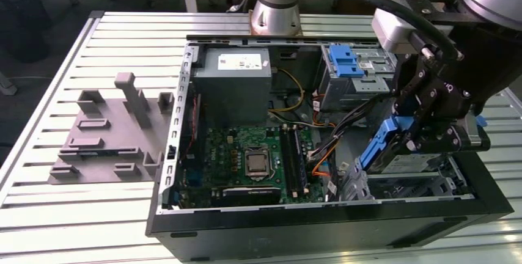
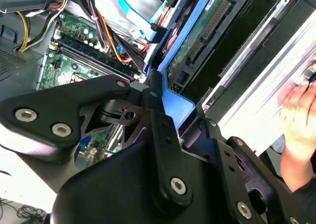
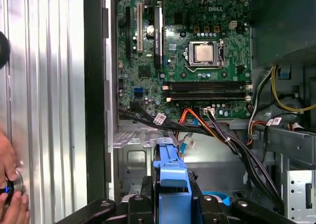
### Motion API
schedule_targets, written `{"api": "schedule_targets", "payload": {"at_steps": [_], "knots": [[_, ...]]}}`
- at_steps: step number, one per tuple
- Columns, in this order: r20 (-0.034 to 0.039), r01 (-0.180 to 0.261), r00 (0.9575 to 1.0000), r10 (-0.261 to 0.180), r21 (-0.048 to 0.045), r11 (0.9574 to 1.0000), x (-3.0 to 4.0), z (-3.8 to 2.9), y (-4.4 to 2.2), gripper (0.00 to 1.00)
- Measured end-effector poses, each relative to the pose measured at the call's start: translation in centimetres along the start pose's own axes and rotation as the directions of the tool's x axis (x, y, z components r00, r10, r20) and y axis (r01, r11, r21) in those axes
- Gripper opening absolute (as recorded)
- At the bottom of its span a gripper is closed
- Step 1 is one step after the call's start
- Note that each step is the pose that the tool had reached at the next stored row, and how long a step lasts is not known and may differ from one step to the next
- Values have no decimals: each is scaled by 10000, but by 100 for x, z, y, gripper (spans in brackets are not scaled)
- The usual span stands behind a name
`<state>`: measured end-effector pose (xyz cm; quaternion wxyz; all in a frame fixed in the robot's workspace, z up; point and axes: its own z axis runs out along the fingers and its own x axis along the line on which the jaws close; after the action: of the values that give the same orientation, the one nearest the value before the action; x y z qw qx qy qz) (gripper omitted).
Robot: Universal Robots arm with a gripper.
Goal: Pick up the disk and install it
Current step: 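Insert the disk into the insertion slot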
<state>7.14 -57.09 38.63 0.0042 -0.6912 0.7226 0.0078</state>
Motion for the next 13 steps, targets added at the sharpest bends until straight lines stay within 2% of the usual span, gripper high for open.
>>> {"api": "schedule_targets", "payload": {"at_steps": [13], "knots": [[0,0,10000,0,0,10000,2,114,-1,37]]}}
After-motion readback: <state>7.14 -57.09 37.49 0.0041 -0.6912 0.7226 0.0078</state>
